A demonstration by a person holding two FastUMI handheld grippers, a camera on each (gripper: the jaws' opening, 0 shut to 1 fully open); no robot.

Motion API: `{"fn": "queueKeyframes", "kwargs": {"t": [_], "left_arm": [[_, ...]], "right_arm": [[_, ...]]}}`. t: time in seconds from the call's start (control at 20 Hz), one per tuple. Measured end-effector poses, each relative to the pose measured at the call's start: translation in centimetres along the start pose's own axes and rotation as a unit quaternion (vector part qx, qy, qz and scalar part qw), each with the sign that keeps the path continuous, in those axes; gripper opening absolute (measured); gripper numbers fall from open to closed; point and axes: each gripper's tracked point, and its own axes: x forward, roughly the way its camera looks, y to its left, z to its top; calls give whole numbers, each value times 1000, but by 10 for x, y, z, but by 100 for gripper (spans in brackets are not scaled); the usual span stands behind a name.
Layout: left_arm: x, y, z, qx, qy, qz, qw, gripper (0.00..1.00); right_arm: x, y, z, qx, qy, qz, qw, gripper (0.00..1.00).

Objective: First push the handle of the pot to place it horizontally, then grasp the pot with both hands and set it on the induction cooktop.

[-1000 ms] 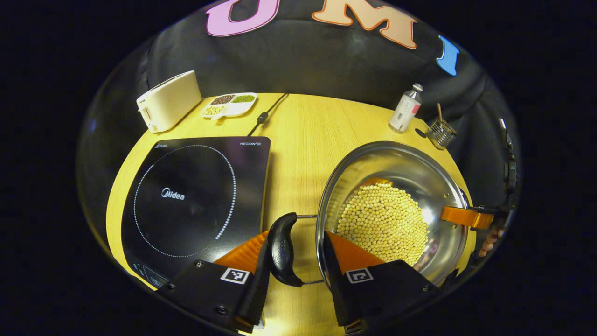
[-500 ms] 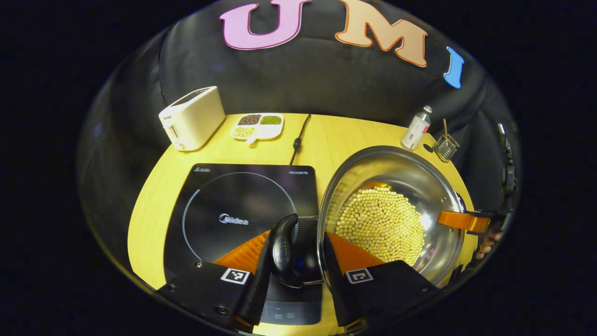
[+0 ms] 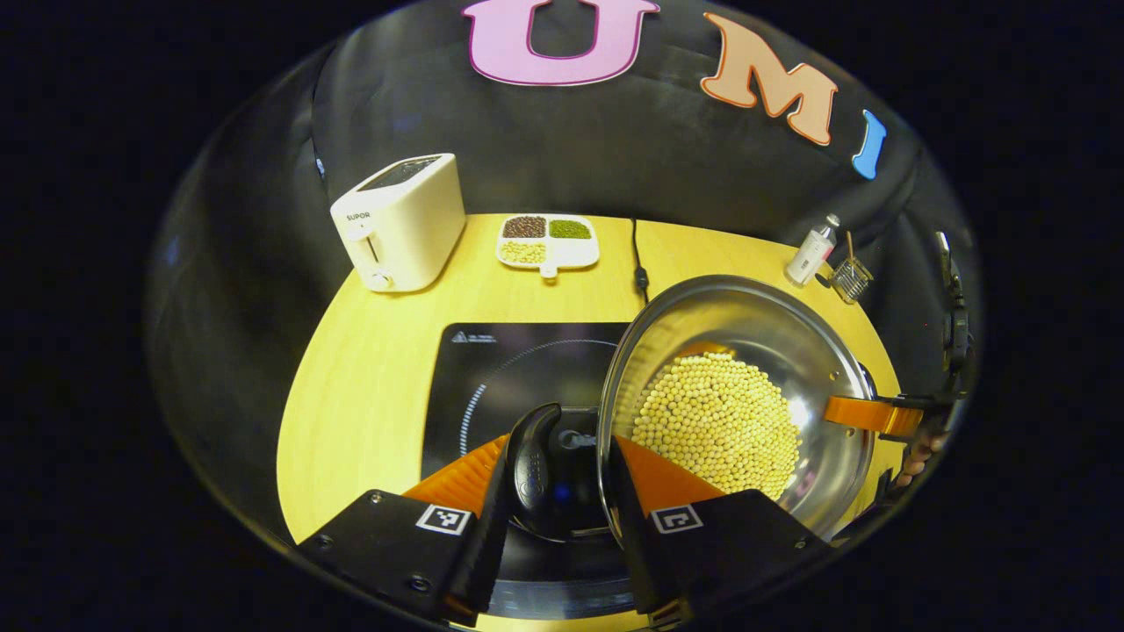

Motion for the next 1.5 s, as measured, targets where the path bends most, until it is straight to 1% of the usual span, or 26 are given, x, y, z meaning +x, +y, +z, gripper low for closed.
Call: {"fn": "queueKeyframes", "kwargs": {"t": [0.05, 0.15, 0.4, 0.6, 0.8, 0.95, 1.0, 1.05, 1.1, 1.15, 1.2, 1.25, 1.3, 1.4, 1.45, 1.5], "left_arm": [[1, 9, 1, 3, 0, -3, 1000, 60], [5, 26, 3, 4, 0, -7, 1000, 61], [12, 55, 3, -4, -2, -7, 1000, 60], [17, 71, 8, -5, -12, 0, 1000, 59], [15, 75, 13, -11, -28, 9, 1000, 60], [18, 77, 12, -11, -31, 10, 999, 60], [19, 78, 12, -11, -30, 12, 999, 60], [19, 78, 12, -12, -28, 17, 999, 62], [16, 78, 10, -12, -24, 22, 999, 61], [14, 78, 7, -10, -16, 30, 999, 64], [10, 80, 6, -5, -14, 42, 999, 65], [8, 82, 9, 4, -18, 54, 998, 69], [4, 83, 13, 12, -25, 64, 998, 70], [-7, 87, 23, 21, -47, 89, 995, 82], [-13, 89, 26, 23, -54, 99, 993, 88], [-20, 91, 27, 24, -55, 109, 992, 90]], "right_arm": [[2, 9, -1, 1, 1, -3, 1000, 46], [6, 25, -4, 1, 4, -8, 1000, 46], [15, 55, -1, -7, 6, -13, 1000, 46], [22, 70, 2, -13, 8, -13, 1000, 46], [26, 80, 3, -15, 8, -16, 1000, 46], [24, 80, 2, -18, 10, -17, 1000, 46], [24, 80, 2, -17, 11, -16, 1000, 47], [25, 81, 3, -17, 11, -13, 1000, 52], [26, 81, 5, -16, 12, -8, 1000, 47], [28, 81, 6, -16, 14, -2, 1000, 52], [29, 82, 7, -15, 17, 6, 1000, 47], [28, 84, 10, -11, 19, 17, 1000, 49], [27, 85, 10, -8, 21, 26, 999, 53], [23, 88, 10, -7, 27, 45, 999, 53], [22, 89, 12, -7, 27, 54, 998, 65], [19, 88, 15, -8, 22, 57, 998, 77]]}}
